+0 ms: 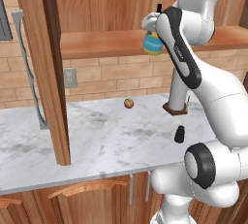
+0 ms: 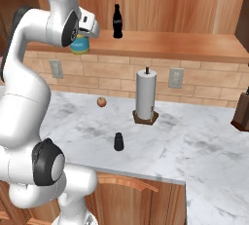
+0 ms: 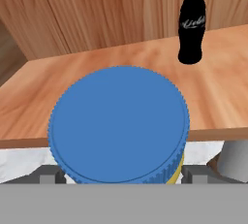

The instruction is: Pick the shaker and mayonnaise from the counter and place them in the cabinet.

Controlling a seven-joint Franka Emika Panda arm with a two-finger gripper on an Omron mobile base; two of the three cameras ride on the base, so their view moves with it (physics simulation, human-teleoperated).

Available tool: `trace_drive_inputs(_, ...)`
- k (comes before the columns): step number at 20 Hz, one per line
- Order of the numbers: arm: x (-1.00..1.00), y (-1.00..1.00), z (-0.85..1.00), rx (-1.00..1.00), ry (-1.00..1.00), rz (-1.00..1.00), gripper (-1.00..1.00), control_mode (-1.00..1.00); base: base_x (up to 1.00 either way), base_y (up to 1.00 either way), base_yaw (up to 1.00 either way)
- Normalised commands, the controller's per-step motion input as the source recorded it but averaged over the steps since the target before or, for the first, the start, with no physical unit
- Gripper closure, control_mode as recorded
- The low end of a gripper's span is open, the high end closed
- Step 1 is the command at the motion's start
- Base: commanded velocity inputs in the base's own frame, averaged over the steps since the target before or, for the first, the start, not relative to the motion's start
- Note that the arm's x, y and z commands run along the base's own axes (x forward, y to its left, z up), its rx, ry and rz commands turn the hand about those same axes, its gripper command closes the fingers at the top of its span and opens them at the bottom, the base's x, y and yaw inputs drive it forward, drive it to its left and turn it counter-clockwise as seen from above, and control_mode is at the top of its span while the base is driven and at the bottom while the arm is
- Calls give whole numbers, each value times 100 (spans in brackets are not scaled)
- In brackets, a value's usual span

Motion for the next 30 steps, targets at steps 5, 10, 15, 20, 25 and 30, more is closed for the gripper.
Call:
trace_drive_inputs(5,38,8,-8,0,0,0,100,-100,0,0,0)
trace_drive_inputs(10,43,8,-22,0,1,0,100,-100,0,0,0)
trace_drive_inputs(15,44,5,-19,0,0,0,100,-100,0,0,0)
trace_drive_inputs(20,42,3,-16,0,0,0,100,-100,0,0,0)
trace_drive_inputs(25,42,3,-21,0,0,0,100,-100,0,0,0)
trace_drive_inputs(30,36,4,-20,0,0,0,-100,-100,0,0,0)
